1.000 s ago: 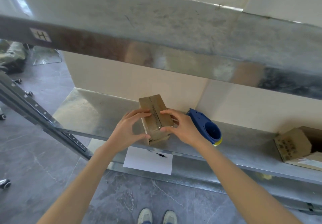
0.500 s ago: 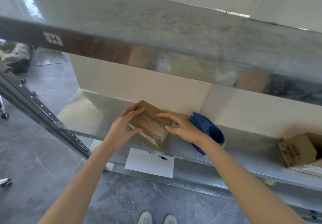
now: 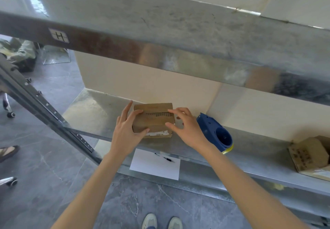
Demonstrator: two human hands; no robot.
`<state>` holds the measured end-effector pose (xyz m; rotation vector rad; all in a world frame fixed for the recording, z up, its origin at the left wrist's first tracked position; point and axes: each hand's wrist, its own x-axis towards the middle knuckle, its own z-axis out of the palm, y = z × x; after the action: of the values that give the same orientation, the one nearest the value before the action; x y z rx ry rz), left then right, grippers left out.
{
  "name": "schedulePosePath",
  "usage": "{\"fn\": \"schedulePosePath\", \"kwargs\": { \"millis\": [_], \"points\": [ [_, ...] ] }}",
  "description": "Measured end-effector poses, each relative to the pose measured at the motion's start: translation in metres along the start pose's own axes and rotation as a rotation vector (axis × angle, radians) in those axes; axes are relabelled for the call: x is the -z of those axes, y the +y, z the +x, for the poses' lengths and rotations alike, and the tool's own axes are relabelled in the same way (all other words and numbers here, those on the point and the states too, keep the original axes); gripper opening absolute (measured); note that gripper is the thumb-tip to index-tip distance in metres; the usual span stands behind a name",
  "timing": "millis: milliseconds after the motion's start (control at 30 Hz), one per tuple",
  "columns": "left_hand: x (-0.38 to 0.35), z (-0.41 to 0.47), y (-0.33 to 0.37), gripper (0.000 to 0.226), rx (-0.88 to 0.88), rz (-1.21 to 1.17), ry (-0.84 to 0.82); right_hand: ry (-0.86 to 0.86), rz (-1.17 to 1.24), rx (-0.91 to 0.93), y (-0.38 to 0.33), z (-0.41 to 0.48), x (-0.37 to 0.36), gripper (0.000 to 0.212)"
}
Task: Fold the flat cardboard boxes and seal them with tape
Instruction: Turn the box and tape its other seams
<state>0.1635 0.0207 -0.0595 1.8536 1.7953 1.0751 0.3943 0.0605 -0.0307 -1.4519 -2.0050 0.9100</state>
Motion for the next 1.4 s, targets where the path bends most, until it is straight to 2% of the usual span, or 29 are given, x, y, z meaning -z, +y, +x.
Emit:
{"fn": "schedulePosePath", "kwargs": {
  "millis": [100, 267, 400, 500, 600, 700, 867, 933, 1000, 1067, 1267, 1400],
  "points": [
    [0.005, -0.004, -0.001, 0.063, -0.001, 0.039, -0.031, 0.045, -0.051, 0.018, -0.001, 0.004, -0.005, 0.051],
    [0.019, -0.012, -0.008, 0.067, -0.053, 0.074, -0.062, 0.118, -0.163, 0.036, -0.005, 0.018, -0.01, 0.046],
    [0.014, -0.028, -0.009, 0.06, -0.044, -0.003, -0.049, 0.025, -0.148, 0.048, -0.007, 0.023, -0.015, 0.057],
    [0.004, -0.036, 0.001, 0.052, -0.044, -0.04, -0.037, -0.004, -0.051, 0.0, -0.004, 0.02, -0.014, 0.066],
    [-0.011, -0.038, 0.017, 0.047, -0.038, -0.088, -0.051, -0.069, 0.079, -0.041, -0.002, 0.013, -0.006, 0.064],
    [-0.024, -0.035, 0.033, 0.046, -0.025, -0.119, -0.055, -0.098, 0.039, -0.016, 0.002, 0.004, 0.007, 0.057],
    [-0.032, -0.034, 0.041, 0.041, -0.04, -0.122, -0.072, 0.12, -0.058, -0.037, 0.024, -0.016, 0.042, 0.044],
    [-0.029, -0.034, 0.04, 0.039, -0.049, -0.097, -0.059, 0.21, -0.099, -0.097, 0.039, -0.023, 0.056, 0.041],
    [-0.025, -0.033, 0.04, 0.036, -0.064, -0.063, -0.045, 0.229, -0.169, -0.185, 0.052, -0.03, 0.065, 0.038],
    [-0.022, -0.032, 0.041, 0.033, -0.075, -0.044, -0.042, 0.187, -0.226, -0.271, 0.062, -0.039, 0.068, 0.039],
    [-0.015, -0.032, 0.046, 0.036, -0.065, -0.056, -0.069, -0.012, -0.335, -0.402, 0.079, -0.056, 0.052, 0.075],
    [-0.013, -0.038, 0.045, 0.039, -0.057, -0.025, -0.054, -0.062, -0.382, -0.404, 0.083, -0.053, 0.046, 0.072]
  ]
}}
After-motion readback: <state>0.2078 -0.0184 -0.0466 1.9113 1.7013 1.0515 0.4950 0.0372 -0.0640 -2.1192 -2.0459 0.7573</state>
